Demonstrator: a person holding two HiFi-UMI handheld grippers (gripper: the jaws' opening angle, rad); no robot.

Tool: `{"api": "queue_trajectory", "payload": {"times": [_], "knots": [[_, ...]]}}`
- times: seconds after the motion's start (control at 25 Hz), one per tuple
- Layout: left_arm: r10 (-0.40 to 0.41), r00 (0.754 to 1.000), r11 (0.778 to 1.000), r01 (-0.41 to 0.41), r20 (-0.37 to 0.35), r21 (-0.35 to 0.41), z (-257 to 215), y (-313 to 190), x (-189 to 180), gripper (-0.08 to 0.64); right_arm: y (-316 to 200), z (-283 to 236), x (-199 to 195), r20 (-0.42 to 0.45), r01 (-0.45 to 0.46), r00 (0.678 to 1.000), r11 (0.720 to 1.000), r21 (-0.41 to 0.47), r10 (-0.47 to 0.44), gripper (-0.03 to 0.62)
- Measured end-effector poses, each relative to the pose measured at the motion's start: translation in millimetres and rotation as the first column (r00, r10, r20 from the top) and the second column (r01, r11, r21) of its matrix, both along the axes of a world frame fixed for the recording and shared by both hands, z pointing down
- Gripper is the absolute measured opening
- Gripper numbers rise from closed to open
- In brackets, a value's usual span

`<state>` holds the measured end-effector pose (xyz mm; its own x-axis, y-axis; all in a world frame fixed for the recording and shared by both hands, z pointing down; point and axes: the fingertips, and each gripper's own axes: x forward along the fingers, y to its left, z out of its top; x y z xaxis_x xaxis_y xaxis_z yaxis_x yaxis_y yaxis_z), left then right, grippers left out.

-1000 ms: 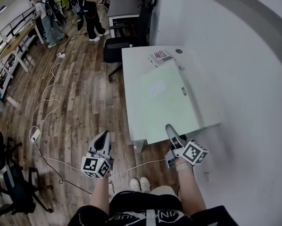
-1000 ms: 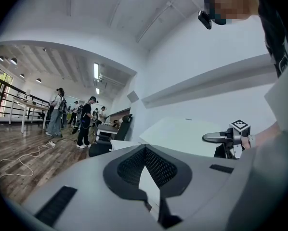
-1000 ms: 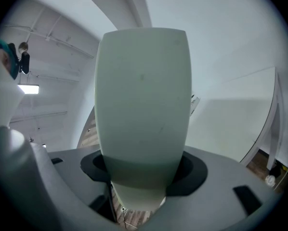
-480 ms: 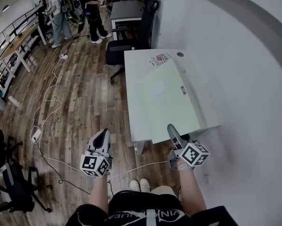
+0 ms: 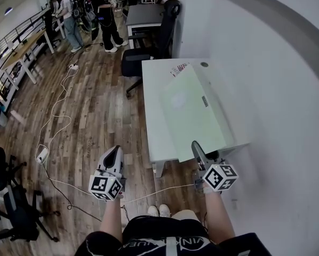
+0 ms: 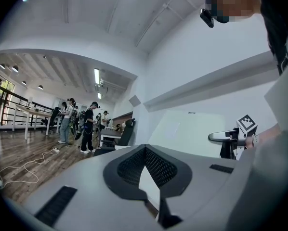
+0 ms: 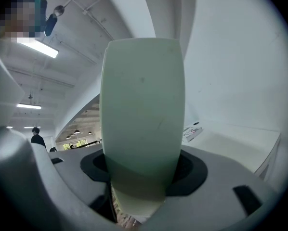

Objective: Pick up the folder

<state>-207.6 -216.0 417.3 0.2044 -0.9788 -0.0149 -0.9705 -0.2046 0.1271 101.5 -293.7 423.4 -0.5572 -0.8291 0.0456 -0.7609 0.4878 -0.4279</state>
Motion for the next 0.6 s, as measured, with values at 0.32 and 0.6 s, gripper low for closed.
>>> {"api": "queue_trajectory", "payload": {"times": [0.32,0.6], "knots": [[-0.012,1.0,1.0,0.011,0.014,0.02,-8,0,-4,0.013,1,-5,3,0.0,-0.019,1.0,0.999,0.04,0.019,0.296],[-0.022,0.999,1.0,0.021,0.032,0.022,-14,2,-7,0.013,2,-10,5,-0.009,-0.035,0.999,0.998,0.044,0.035,0.296]]}}
